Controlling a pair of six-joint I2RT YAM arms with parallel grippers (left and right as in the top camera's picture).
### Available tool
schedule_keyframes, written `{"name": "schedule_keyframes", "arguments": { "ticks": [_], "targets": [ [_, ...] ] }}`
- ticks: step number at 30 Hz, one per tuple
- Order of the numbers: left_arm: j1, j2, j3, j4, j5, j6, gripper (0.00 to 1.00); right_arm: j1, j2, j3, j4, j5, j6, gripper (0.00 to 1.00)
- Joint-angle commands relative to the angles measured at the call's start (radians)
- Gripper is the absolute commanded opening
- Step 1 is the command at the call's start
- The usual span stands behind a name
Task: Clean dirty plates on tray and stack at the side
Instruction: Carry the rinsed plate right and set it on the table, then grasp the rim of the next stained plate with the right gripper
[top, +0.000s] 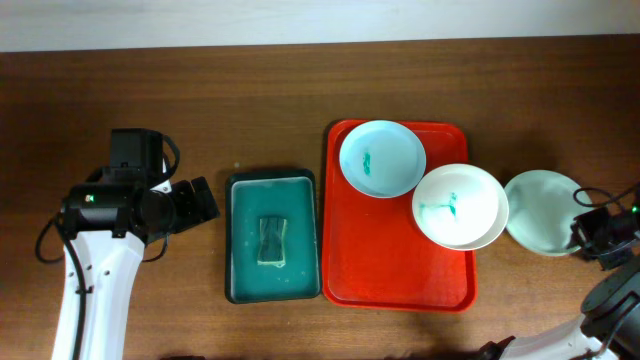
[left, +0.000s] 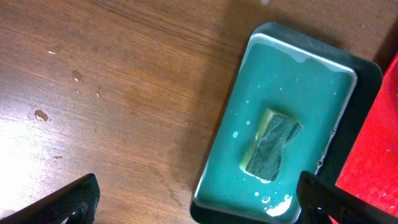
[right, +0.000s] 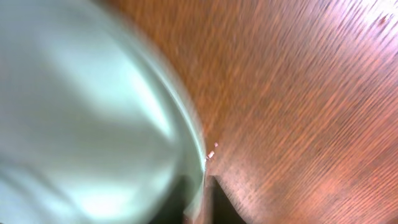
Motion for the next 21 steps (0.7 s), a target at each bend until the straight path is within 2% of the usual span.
{"name": "schedule_keyframes", "arguments": {
  "ticks": [1,3,5,7,9,11,13,16,19,20,21],
  "targets": [
    [0.004,-0.004,0.016,0.001,-0.010,0.020,1.00,0.008,-0.017,-0.010,-0.029,-0.036,-0.057,0.51],
    [0.004,-0.004,0.016,0.001,-0.010,0.020,0.99,0.011,-0.111,-0.008,-0.034,-0.157,-0.090,0.52],
    [0.004,-0.004,0.016,0.001,-0.010,0.020,0.99,0.040,-0.236,-0.008,-0.034,-0.307,-0.218,0.52],
    [0.004,-0.004,0.016,0.001,-0.010,0.020,0.99,0.161,-0.304,-0.020,-0.024,-0.304,-0.339,0.52],
    [0.004,-0.004,0.016,0.001,-0.010,0.020,0.99,0.297,-0.279,-0.043,0.064,-0.222,-0.435,0.52],
    [0.004,-0.004,0.016,0.001,-0.010,0.020,0.99,0.410,-0.219,-0.046,0.183,-0.015,-0.435,0.48],
    [0.004,-0.004,0.016,0.001,-0.010,0.020,0.99,0.467,-0.156,-0.046,0.261,-0.002,-0.454,0.45],
    [0.004,-0.004,0.016,0.001,-0.010,0.020,0.99,0.489,-0.044,-0.046,0.290,0.004,-0.517,0.45],
    [0.004,-0.004,0.016,0.001,-0.010,0.020,0.99,0.486,0.006,-0.046,0.264,0.021,-0.529,0.20],
    [0.004,-0.004,0.016,0.001,-0.010,0.020,0.99,0.486,0.006,-0.046,0.255,0.021,-0.528,0.07],
    [0.004,-0.004,0.016,0.001,-0.010,0.020,0.99,0.486,0.000,-0.045,0.232,0.021,-0.520,0.04]
  ]
}}
